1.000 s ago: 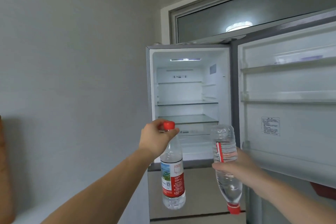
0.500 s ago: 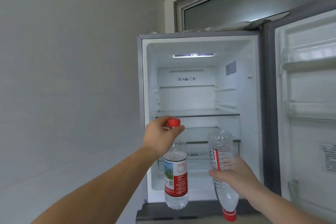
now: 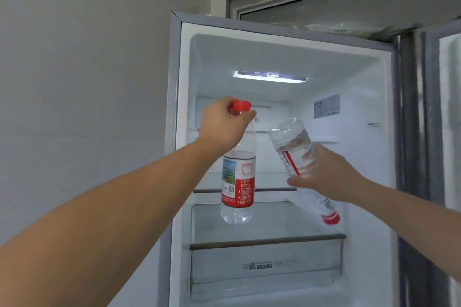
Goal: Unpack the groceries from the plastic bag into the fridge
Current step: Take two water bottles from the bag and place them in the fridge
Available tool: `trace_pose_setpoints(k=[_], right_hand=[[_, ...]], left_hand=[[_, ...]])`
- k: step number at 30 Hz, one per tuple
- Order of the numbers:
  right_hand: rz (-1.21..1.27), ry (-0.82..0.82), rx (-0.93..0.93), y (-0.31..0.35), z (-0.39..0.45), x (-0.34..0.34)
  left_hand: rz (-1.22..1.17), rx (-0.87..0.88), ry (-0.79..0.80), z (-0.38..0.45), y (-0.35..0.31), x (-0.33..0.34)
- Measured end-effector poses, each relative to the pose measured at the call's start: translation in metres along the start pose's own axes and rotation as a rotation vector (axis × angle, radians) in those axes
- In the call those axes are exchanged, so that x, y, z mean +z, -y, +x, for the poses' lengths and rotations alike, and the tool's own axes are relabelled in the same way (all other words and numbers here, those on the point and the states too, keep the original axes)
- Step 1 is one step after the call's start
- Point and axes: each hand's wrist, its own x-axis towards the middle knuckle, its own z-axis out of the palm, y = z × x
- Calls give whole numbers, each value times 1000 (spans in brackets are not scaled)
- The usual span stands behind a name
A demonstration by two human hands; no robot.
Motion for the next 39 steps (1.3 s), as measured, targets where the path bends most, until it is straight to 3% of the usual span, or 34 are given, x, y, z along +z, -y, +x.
trace_pose_setpoints(k=[8, 15, 20, 23, 26, 33, 36, 39], right_hand=[[-377, 8, -119, -15, 113, -1], [-835, 98, -347, -41, 189, 27], [-1308, 66, -778, -51, 212, 59], [-1366, 62, -950, -54, 225, 84], [-1453, -87, -1078, -55, 236, 100], [-1232, -145, -1053, -65, 234, 112], [-686, -252, -907, -77, 224, 110], [30, -304, -418, -78, 212, 109]], left_hand=[[21, 1, -84, 90, 26, 29], [178, -48, -113, 133, 79, 77], [219, -70, -130, 148, 109, 104], [188, -64, -164, 154, 119, 114], [160, -120, -126, 152, 127, 120], [15, -381, 58, 128, 157, 112], [46, -482, 202, 124, 161, 106], [111, -554, 349, 122, 164, 101]])
